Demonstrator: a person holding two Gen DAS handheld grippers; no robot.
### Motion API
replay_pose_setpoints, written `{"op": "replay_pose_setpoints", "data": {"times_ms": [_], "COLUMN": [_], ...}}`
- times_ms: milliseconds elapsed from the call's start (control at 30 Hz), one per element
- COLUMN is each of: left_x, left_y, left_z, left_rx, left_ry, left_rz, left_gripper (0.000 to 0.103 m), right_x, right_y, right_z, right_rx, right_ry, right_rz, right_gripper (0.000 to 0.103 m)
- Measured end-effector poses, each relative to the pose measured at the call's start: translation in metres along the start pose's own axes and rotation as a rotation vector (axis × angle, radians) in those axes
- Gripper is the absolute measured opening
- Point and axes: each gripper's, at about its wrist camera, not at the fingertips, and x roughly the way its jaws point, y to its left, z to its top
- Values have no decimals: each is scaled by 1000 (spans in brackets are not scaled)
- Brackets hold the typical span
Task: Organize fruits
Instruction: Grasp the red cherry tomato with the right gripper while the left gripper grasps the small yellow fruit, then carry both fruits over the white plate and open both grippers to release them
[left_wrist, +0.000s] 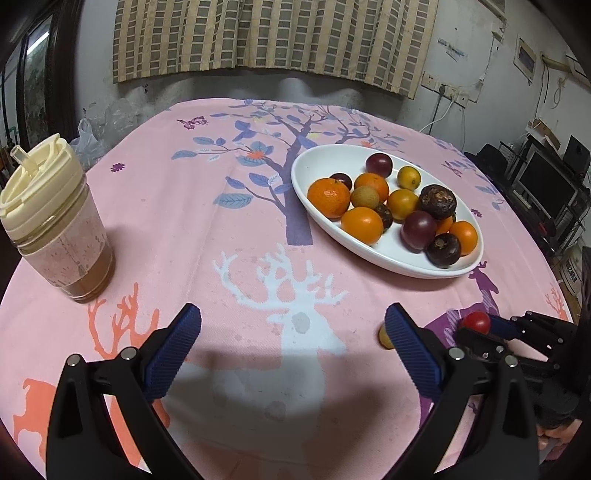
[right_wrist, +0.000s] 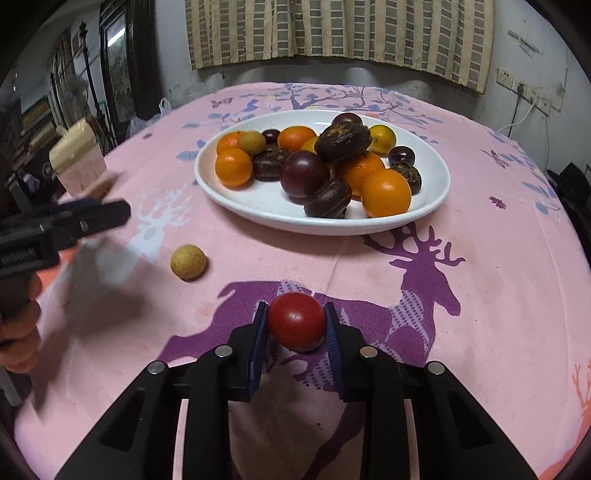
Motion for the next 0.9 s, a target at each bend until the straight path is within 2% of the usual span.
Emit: {"op": "replay_pose_setpoints", "data": {"times_ms": [100, 167, 200, 233, 333, 400, 467, 700, 900], "left_x": [4, 6, 8, 11, 22, 27, 34, 42, 29], "left_y": [-11, -27, -35, -43, -61, -67, -70, -67, -66], "left_z": [-4, -10, -12, -15, -21, -21, -20, -16, -21], "left_rx": [32, 112, 154, 199, 273, 299, 302, 270, 274], "left_ry": [28, 36, 37, 42, 73, 74, 87, 100, 75], "left_rz": [-93, -139, -139, -138, -161, -150, -154, -163, -150], "left_gripper": [98, 85, 74, 68, 55, 52, 49, 25, 25], "right_x": [-13, -16, -17, -17, -17, -18, -18, -19, -24], "right_y": [-8, -10, -11, -11, -8, -7, -5, -8, -8], "right_z": [4, 4, 4, 5, 6, 6, 6, 6, 5], "right_rx": [48, 67, 74, 76, 65, 63, 60, 74, 74], "right_ry": [-38, -44, -41, -40, -39, -38, -37, -37, -50], "right_rz": [32, 47, 54, 55, 53, 57, 59, 56, 48], "right_gripper": [30, 30, 30, 30, 30, 30, 30, 30, 30]}}
